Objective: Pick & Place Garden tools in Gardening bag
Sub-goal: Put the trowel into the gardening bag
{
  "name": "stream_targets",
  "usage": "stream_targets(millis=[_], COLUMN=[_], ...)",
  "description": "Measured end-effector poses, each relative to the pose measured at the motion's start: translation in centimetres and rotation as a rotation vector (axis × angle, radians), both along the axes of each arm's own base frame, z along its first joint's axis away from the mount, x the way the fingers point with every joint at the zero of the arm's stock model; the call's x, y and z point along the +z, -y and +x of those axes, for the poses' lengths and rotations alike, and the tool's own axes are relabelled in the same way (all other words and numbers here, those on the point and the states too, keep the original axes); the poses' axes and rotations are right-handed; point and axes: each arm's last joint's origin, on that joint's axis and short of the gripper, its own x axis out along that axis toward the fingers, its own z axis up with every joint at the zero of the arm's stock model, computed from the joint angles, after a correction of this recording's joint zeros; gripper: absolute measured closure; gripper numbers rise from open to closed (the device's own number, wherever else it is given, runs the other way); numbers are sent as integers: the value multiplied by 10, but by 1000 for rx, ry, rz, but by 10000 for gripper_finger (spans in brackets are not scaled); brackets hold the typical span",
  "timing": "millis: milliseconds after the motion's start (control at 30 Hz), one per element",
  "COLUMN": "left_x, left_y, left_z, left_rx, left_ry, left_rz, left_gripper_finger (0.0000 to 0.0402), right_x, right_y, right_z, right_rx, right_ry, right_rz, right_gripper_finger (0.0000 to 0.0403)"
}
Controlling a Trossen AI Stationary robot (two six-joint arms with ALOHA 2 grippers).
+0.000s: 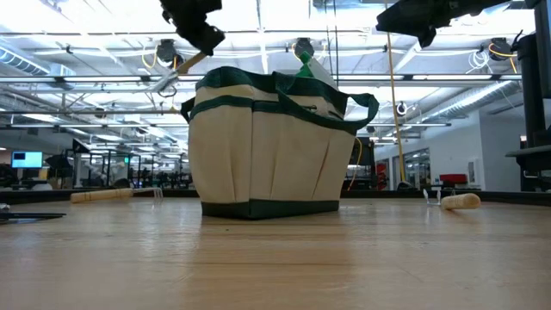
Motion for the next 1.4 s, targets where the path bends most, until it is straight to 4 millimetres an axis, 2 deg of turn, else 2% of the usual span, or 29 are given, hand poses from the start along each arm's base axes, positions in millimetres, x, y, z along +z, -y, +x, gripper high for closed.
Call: stream_targets(millis=[167, 467, 800, 1167, 1400], left_x=[11, 14, 14, 14, 13], left_y=[-13, -29, -27, -4, 41], left_z=[-4, -15, -16, -4, 20], left_rx=[62, 208, 323, 333, 101], left_ry=[202, 461, 780, 837, 901], left_rz=[37, 19, -15, -16, -170], left_gripper_finger=[336, 336, 336, 336, 336], right_x=[0, 0, 0, 0, 0], right_y=[0, 0, 0, 0, 0], right_z=[0, 0, 0, 0, 0], right_rx=[1, 1, 1, 1, 2], right_ry=[-3, -3, -3, -3, -3], right_rz=[-10, -10, -10, -10, -10], right_gripper_finger=[307, 307, 307, 307, 307])
